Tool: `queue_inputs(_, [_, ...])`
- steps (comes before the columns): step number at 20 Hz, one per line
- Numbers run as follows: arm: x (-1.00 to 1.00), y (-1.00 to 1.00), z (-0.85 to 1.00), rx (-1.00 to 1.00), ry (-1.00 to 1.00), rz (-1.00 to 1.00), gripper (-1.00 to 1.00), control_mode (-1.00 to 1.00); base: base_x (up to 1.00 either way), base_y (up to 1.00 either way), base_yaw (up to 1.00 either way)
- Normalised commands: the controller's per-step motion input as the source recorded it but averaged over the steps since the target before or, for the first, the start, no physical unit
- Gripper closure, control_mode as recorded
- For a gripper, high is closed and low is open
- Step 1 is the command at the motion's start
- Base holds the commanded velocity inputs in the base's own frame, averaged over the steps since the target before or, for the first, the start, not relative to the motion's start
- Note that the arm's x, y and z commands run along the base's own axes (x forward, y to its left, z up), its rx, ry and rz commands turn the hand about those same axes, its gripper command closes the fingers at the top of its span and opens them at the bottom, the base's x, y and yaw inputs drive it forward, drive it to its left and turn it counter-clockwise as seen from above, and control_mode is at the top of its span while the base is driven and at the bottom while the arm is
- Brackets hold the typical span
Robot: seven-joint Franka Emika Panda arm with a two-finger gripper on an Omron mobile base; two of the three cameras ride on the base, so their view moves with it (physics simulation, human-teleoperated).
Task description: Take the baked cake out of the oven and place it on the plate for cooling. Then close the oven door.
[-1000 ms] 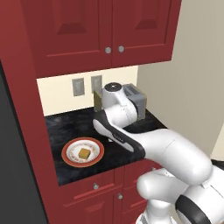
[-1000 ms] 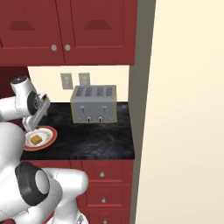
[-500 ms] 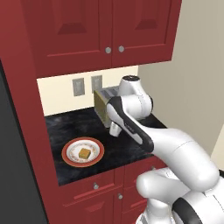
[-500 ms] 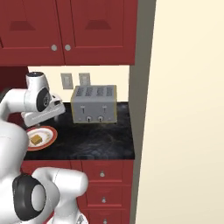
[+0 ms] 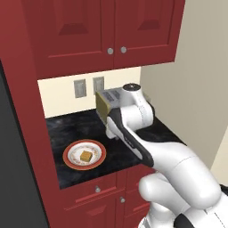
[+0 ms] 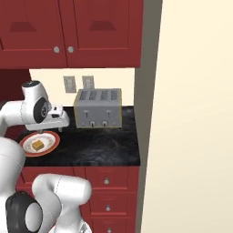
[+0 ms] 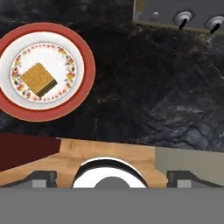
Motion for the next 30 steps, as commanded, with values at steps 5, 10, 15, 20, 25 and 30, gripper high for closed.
queue_inputs(5, [-0.08,-0.04,0.00,0.00,0.00,-0.08,-1.00,1.00,-0.40,-0.09,-0.06])
queue_inputs(10, [0.00,0.00,0.00,0.00,0.00,0.00,-1.00,1.00,-1.00,-0.15,-0.14])
queue_inputs(15, [0.00,0.00,0.00,0.00,0.00,0.00,-1.00,1.00,-1.00,0.08,0.48])
queue_inputs(20, [0.00,0.00,0.00,0.00,0.00,0.00,-1.00,1.00,-1.00,0.29,0.80])
queue_inputs(25, [0.00,0.00,0.00,0.00,0.00,0.00,-1.00,1.00,-0.92,0.34,0.80])
queue_inputs(30, [0.00,0.00,0.00,0.00,0.00,0.00,-1.00,1.00,-0.21,0.59,0.65])
